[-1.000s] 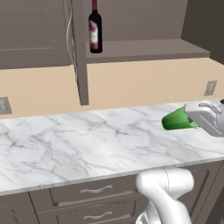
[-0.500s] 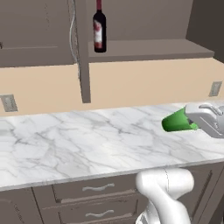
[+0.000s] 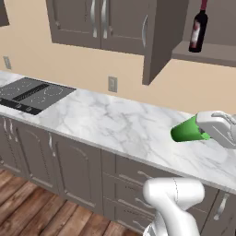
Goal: Open the cabinet directly in front. Then move the wine and the cup to the dining counter with the candle on it.
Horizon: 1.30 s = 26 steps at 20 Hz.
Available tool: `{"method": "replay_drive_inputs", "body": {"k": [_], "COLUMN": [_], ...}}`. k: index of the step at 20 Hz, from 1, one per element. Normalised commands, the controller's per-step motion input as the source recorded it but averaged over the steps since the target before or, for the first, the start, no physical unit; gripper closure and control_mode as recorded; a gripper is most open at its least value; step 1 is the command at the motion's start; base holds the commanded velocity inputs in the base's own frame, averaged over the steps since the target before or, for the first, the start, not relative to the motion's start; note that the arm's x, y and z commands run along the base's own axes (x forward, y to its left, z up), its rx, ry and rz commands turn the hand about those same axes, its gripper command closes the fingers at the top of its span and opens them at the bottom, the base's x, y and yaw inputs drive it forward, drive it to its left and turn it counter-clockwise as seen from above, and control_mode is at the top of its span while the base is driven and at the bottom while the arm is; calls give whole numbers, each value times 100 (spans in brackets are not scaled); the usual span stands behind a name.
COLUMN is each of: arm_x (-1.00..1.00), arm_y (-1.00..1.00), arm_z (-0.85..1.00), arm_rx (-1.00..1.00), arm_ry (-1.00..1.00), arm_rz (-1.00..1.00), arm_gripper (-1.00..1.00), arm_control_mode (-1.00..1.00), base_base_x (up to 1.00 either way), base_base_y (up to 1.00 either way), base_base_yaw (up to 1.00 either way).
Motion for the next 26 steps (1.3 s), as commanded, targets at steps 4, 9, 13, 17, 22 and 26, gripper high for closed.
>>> {"method": "replay_drive_inputs", "body": {"k": [4, 9, 13, 17, 22, 26], "arm_x": [0, 0, 0, 0, 0, 0], "arm_y": [0, 0, 0, 0, 0, 0], "arm_z": [0, 0, 0, 0, 0, 0], "arm_rx": [0, 0, 0, 0, 0, 0], "arm_ry": [0, 0, 0, 0, 0, 0], "arm_rz": [0, 0, 0, 0, 0, 0], "arm_gripper": [100, 100, 100, 100, 100, 100], "arm_control_mode": [100, 100, 100, 100, 100, 100], "base_base_x": [0, 0, -8, 3, 54, 100], "base_base_y": [0, 0, 29, 75, 86, -9], "base_base_yaw": [100, 100, 95, 71, 44, 9]}}
